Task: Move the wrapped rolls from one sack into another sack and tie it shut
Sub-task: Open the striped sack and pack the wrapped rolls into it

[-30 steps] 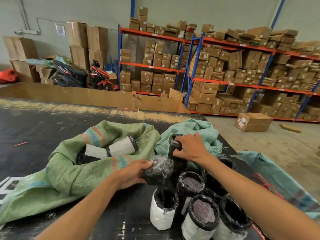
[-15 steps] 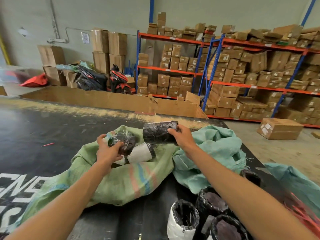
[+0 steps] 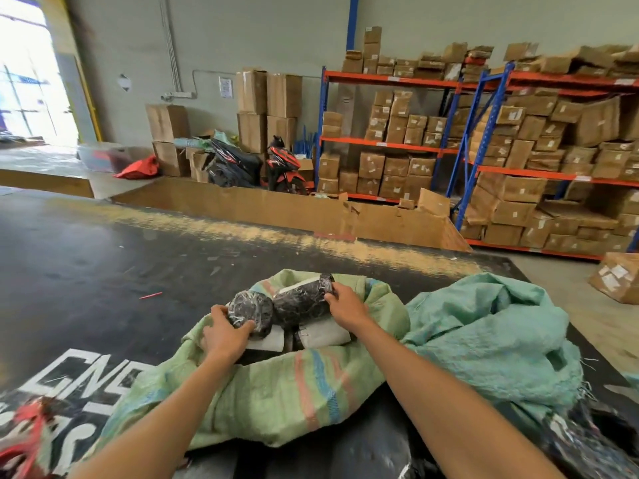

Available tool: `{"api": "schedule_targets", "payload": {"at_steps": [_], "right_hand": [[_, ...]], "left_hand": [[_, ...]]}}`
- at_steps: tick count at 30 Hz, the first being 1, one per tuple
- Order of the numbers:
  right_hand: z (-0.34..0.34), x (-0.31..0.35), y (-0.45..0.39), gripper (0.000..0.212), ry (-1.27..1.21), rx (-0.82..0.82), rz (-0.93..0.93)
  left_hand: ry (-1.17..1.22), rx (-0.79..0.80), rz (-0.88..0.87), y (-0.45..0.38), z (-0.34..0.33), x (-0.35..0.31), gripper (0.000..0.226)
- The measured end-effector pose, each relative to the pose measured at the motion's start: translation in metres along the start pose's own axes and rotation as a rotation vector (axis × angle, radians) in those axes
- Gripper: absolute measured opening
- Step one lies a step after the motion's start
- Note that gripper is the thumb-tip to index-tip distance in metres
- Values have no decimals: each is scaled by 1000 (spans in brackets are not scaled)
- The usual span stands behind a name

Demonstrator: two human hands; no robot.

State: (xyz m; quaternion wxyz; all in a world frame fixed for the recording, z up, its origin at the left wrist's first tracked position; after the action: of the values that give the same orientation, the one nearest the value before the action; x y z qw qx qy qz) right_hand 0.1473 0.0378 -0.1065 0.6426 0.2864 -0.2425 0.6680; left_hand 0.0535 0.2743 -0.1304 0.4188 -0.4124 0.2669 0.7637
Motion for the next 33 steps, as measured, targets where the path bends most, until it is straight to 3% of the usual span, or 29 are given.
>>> {"api": "schedule_targets", "payload": {"at_steps": [5,12,16,19,22,23,27,30,33], "right_hand": [[3,6,-8,45,125,-25,-41],[3,-19,-6,48,30,131,10],[12,-43,12,55,-19,206,85],[18,-46,20,29,78,201,112],[15,-60,17,80,180,247,148],[15,-64,17,87,156,240,154],[25,-62,29,76,137,186,122],[26,-52,40,84,231,158,102],[22,-43,53,83,217,-1,88]], "left_hand": [[-113,27,107,0,-14,1,73],[-147,99,-4,12,-22,4,82],[-236,108,-142,21,-22,8,64],[-357,177,-101,26,-26,11,61],[-405,180,-132,29,-28,12,71],[-427,177,-136,29,-28,13,72],[-530,210,-83,29,-27,17,82],[-539,208,-62,32,-30,11,87],[-573,306,-33,42,-28,3,99]]}}
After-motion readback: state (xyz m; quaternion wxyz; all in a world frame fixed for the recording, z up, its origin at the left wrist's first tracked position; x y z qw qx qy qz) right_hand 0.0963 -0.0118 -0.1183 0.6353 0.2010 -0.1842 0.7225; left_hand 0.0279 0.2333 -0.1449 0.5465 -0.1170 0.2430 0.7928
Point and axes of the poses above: each hand's wrist, its own y-axis away from the middle knuckle, its own z-axis out of the back of the hand, x = y × z, the point moved 2 cm from there along -y, towards the middle knuckle, and after that the axes turned 4 degrees about -z, right-handed, at the moved point
